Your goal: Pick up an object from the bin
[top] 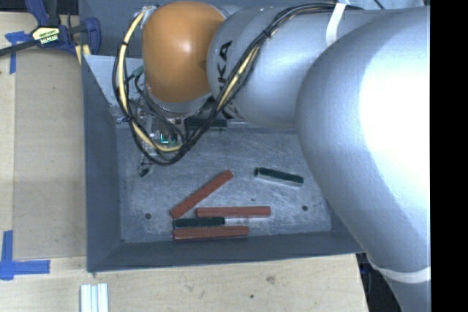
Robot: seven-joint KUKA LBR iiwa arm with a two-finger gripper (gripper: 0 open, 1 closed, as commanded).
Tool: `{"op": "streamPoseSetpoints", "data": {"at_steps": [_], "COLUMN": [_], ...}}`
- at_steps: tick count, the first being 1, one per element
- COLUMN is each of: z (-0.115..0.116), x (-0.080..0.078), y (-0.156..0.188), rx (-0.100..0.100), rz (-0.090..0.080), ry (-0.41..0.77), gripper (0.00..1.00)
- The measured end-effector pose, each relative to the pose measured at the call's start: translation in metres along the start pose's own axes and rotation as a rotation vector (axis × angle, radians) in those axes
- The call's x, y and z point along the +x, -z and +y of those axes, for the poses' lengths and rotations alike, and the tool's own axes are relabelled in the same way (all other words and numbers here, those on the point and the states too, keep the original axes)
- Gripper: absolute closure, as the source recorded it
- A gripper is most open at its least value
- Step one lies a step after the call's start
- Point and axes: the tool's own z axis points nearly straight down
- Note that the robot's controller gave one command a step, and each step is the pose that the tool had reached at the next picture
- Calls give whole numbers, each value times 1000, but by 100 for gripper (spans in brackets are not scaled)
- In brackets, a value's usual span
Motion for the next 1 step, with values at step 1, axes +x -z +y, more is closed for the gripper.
{"op": "streamPoseSetpoints", "data": {"at_steps": [1], "z": [-29], "x": [-15], "y": [-69], "rx": [2], "rz": [-3], "ry": [21], "gripper": [0]}}
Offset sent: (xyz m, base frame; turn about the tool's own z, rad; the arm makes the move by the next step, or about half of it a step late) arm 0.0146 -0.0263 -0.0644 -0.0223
